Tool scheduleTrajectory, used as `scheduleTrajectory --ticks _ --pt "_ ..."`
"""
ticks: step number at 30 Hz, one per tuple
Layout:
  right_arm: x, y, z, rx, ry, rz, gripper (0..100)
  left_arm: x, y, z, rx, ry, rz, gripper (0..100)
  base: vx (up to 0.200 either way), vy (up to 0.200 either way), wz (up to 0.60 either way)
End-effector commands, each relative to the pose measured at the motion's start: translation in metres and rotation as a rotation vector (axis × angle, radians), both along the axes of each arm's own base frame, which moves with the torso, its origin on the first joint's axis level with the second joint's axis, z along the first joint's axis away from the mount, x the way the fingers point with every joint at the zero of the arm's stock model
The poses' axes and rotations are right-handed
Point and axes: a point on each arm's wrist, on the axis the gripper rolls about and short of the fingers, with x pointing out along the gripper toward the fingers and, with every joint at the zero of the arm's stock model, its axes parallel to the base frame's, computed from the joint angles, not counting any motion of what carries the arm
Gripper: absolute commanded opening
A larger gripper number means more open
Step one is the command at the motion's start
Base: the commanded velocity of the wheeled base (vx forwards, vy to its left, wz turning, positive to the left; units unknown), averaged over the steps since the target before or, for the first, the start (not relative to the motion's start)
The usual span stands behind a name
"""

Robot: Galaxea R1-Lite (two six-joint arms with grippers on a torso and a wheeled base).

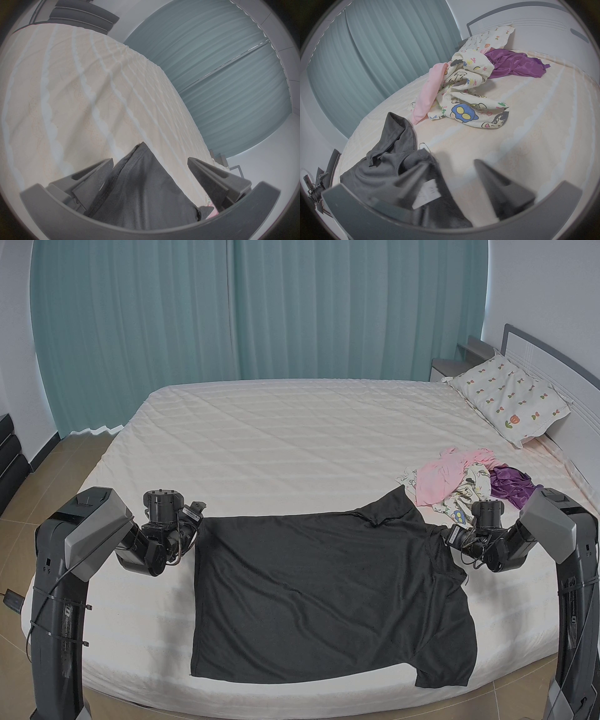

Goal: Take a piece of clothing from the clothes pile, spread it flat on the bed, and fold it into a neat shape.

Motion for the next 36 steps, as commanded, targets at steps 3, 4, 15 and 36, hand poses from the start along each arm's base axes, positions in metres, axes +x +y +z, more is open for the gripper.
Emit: scheduleTrajectory --ticks 3,4,15,36 --pt "-0.003 0.000 0.023 0.011 -0.030 -0.005 100 -0.006 -0.001 -0.002 0.003 0.017 -0.004 100 0.000 0.000 0.00" --pt "-0.008 0.000 0.026 0.011 -0.028 -0.006 100 -0.013 -0.003 -0.001 0.020 0.030 -0.012 100 0.000 0.000 0.00" --pt "-0.064 -0.009 0.045 0.149 0.060 -0.111 100 -0.050 -0.020 0.035 0.036 -0.003 -0.109 100 -0.018 0.000 0.00" --pt "-0.179 0.023 0.033 0.335 0.167 -0.099 100 -0.197 -0.033 -0.007 0.111 0.245 -0.308 100 -0.162 0.000 0.00"
